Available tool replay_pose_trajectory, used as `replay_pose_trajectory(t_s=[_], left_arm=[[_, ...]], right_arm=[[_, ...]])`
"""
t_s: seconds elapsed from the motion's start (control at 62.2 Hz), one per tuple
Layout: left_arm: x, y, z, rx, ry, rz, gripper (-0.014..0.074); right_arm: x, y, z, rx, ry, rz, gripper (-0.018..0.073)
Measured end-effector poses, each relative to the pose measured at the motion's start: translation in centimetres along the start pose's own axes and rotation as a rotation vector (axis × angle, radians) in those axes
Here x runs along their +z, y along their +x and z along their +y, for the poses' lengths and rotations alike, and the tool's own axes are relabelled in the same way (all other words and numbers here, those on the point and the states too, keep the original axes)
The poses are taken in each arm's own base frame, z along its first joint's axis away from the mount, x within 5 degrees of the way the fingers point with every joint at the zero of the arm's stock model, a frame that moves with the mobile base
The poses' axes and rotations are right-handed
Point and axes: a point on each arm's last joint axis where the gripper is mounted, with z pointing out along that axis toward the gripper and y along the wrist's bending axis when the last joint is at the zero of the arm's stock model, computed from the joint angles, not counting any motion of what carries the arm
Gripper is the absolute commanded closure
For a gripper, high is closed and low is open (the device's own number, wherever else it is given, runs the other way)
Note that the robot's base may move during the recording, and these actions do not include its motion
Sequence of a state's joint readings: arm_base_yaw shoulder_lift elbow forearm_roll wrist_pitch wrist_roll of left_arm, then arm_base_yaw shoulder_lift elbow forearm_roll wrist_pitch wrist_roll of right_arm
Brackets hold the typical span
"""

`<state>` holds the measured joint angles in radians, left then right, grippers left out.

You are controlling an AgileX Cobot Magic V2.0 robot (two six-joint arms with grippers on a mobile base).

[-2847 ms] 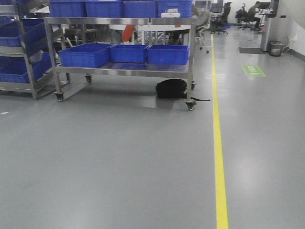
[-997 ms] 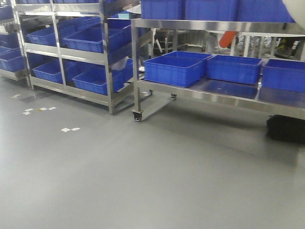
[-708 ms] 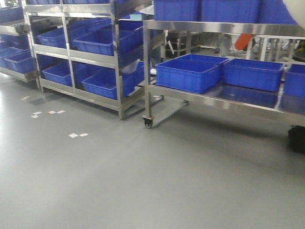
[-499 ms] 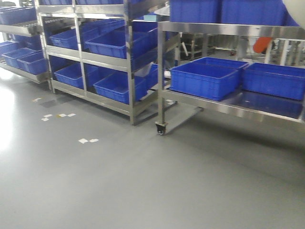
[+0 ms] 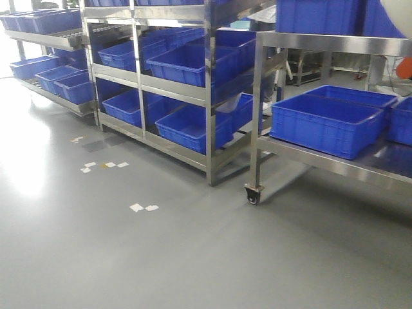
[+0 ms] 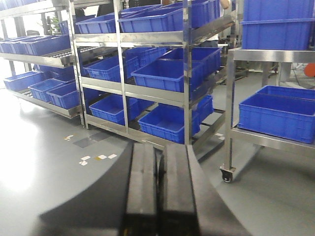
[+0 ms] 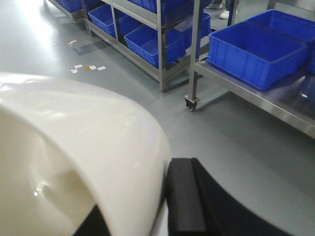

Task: Move white bin to right shelf second layer
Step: 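Drive past the blue crate racks carrying the bin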

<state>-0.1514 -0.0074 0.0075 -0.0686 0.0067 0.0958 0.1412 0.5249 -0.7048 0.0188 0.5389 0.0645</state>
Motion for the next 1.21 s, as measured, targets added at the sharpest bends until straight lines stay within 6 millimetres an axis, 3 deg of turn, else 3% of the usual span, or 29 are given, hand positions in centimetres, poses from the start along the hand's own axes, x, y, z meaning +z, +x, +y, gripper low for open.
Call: replay_pose_trajectory(t_s=[1.207], left_arm=[[0.00, 0.00, 0.00, 0.000, 0.000, 0.000, 0.0512]], right_arm=[[0.00, 0.00, 0.00, 0.000, 0.000, 0.000, 0.0508]])
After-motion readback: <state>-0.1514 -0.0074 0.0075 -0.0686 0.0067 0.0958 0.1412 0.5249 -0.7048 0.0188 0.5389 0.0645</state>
